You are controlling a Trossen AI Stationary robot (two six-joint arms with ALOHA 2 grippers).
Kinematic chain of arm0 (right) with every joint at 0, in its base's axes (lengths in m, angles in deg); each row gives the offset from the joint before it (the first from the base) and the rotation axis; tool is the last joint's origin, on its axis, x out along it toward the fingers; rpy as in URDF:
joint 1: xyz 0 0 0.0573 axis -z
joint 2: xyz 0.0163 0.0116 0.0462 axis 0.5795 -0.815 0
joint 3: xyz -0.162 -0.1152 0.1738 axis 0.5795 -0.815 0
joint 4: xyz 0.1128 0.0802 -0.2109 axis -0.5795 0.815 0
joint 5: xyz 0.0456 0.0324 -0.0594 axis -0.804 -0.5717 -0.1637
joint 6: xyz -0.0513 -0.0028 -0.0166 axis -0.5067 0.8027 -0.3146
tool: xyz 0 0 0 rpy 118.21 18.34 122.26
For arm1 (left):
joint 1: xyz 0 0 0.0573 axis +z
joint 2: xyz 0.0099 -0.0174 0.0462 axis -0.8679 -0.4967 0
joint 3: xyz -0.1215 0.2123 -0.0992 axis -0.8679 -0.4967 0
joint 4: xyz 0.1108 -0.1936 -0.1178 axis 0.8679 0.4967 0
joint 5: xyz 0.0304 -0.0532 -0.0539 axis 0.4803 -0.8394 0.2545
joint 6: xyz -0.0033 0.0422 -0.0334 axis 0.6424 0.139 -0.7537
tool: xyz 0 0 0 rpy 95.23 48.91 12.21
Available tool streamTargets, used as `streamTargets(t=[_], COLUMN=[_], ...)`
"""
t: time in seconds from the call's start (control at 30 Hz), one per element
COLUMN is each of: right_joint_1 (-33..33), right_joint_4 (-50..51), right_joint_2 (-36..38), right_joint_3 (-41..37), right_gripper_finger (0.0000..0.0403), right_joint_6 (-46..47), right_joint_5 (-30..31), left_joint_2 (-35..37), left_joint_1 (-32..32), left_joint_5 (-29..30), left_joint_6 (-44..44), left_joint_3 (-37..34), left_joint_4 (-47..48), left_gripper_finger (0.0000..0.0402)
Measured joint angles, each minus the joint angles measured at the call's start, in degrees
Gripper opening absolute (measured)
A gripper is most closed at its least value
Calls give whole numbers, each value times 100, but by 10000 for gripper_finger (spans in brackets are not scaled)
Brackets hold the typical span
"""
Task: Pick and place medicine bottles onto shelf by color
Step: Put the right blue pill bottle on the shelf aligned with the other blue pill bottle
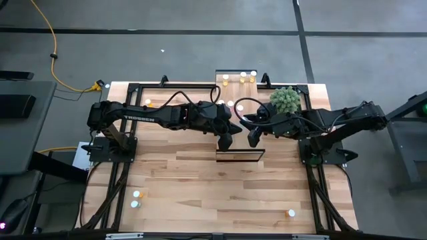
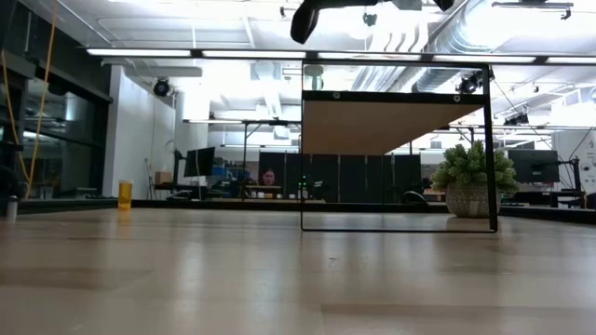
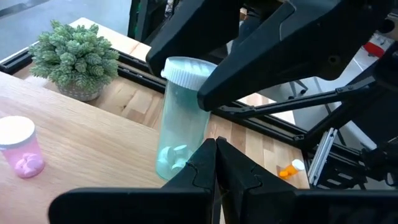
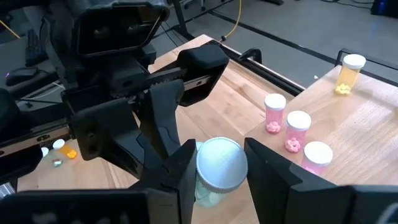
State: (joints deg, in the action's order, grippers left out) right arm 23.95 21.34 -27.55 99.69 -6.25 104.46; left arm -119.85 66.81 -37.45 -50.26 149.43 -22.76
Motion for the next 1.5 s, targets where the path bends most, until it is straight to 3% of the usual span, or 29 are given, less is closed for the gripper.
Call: streamTargets(t=[0.23, 0.37, 0.57, 0.7, 0.93, 1.07, 1.27, 1.5], right_joint_1=[-2, -2, -20, -20, -86, -190, -183, -166], right_joint_4=[4, 130, 382, 561, 790, 666, -298, -431], right_joint_2=[45, 183, 350, 346, 288, 280, 282, 282], right_joint_3=[0, 2, 2, 4, -109, -555, -1078, -1209], right_gripper_finger=[108, 108, 108, 108, 108, 108, 108, 108], right_joint_6=[-202, -242, -237, -240, -243, -199, -266, -349], right_joint_5=[-7, -62, -74, -96, -64, -49, -124, -153], left_joint_2=[55, 467, 1151, 1710, 2858, 3380, 3728, 3742], left_joint_1=[33, 179, 372, 368, 313, 313, 321, 313], left_joint_5=[-348, -522, -336, 13, 211, 212, 282, 192], left_joint_6=[343, 621, 1209, 1348, 948, 1035, 1334, 1481], left_joint_3=[-4, -2, -33, -571, -2860, -3649, -3825, -3825], left_joint_4=[12, 358, 992, 355, -2534, -3271, -3345, -3293], left_gripper_finger=[0, 0, 0, 0, 0, 0, 0, 0])
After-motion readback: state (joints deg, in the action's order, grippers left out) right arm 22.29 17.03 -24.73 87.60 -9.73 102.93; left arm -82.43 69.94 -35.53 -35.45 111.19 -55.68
